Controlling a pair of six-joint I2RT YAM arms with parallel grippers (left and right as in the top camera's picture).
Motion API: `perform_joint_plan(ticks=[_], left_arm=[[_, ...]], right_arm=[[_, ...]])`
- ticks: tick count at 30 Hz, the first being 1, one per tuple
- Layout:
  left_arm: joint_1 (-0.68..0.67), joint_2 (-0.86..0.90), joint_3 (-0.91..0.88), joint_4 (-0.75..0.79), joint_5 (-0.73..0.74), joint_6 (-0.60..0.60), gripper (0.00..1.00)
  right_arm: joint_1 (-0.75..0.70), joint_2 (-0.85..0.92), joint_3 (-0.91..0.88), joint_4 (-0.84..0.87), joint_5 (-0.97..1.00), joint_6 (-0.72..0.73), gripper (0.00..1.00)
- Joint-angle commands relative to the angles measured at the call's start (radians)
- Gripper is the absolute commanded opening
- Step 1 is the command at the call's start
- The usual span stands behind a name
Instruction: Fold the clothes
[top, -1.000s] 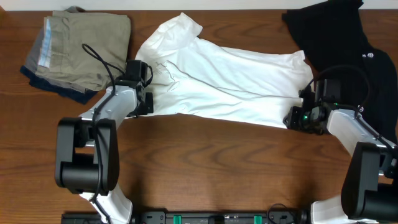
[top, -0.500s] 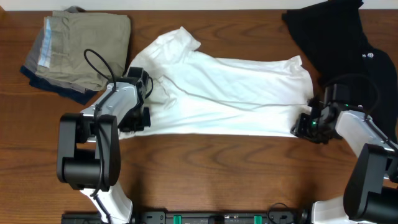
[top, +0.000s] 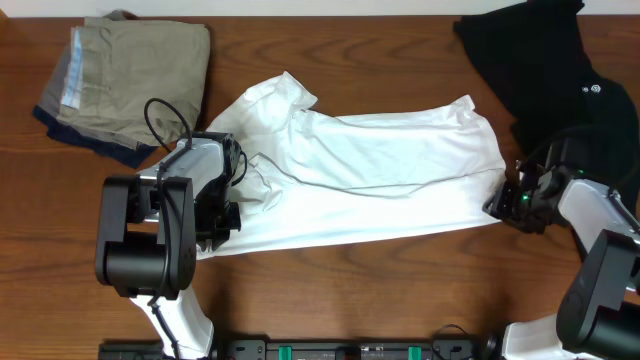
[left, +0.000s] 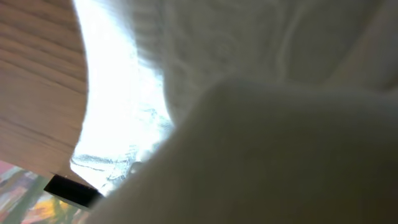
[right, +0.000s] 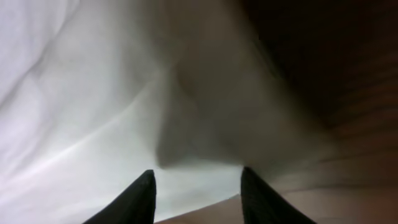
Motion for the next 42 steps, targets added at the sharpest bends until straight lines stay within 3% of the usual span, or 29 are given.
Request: perform_joint_plan(ticks=[1,3,5,11,22,28,32,42], left_arm=[[0.011,-0.006,-0.019,0.030,0.053,-0.018,0.34],[0.010,-0.049,-0.006,0.030,0.053,-0.018,0.52],[0.010,-0.100,0.008,0.030,0.053,-0.018,0.78],[0.010,-0.257,0.036,0.043,0.053,-0.013,1.00],[0.010,-0.436,0.043,0.089,0.046,0.016,0.98],[0.008,-0.423,0.087,0.314,0.236,0.126,0.98],[0.004,-0.330,0.237,0.357,0.282,0.169,0.98],[-0.040,0.096,0.771,0.377,0.277,0.283,0.98]], right_arm=[[-0.020,-0.001,0.067,-0.030,0.034,-0.021,0.45],[-0.016,-0.021,0.112,-0.070,0.018,-0.026,0.48],[-0.006,-0.049,0.165,-0.121,-0.005,-0.046,0.52],[0.053,-0.110,0.295,-0.204,-0.067,-0.101,0.58],[0.198,-0.112,0.446,-0.251,-0.018,-0.129,0.61],[0.220,-0.108,0.480,-0.217,-0.013,-0.130,0.59],[0.241,-0.084,0.558,-0.222,0.009,-0.147,0.59],[0.271,0.061,0.729,-0.180,0.032,-0.213,0.59]])
